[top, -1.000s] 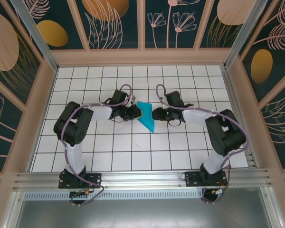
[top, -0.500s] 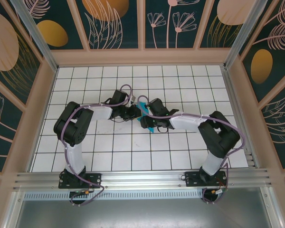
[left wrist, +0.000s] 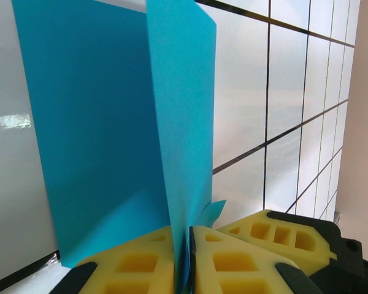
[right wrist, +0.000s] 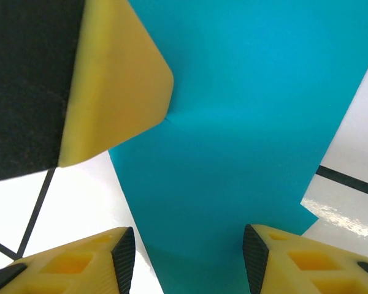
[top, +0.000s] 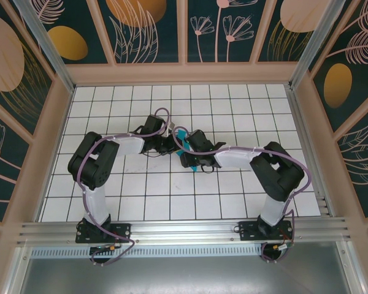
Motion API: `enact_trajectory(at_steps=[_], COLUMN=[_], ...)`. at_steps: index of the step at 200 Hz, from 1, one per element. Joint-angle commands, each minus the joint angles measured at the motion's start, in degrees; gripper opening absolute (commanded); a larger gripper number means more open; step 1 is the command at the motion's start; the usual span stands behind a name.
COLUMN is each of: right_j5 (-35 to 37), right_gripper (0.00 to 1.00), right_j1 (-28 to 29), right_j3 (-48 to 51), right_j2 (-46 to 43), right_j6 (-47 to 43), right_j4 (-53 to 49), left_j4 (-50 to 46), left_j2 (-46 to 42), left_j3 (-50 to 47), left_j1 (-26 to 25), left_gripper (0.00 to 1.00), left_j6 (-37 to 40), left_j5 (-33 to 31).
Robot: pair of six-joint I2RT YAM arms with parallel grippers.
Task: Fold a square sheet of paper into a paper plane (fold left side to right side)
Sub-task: Fourth fold the wing at the center of the table.
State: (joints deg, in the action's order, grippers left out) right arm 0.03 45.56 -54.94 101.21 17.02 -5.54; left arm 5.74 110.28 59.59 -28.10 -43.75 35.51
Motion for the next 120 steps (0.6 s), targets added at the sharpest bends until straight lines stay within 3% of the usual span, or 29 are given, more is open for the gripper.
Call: enact_trajectory(at_steps=[1, 120], right_j5=[2.6, 6.3], right_gripper=[0.49, 0.33], right_j1=[0.8, 3.0], right_j3=[-0.7, 0.7], right_j2=[0.5, -1.2], right_j6=[-0.1, 1.2], right_j4=[-1.2, -4.4], left_j4=[-0.7, -1.1], left_j2=[-2.1, -1.9], left_j3=[0.9, 1.0], left_j1=[-0.4, -0.5], left_gripper=[0.15, 0.15], left_j6=[-0.6, -0.4], left_j5=[-0.2, -0.5])
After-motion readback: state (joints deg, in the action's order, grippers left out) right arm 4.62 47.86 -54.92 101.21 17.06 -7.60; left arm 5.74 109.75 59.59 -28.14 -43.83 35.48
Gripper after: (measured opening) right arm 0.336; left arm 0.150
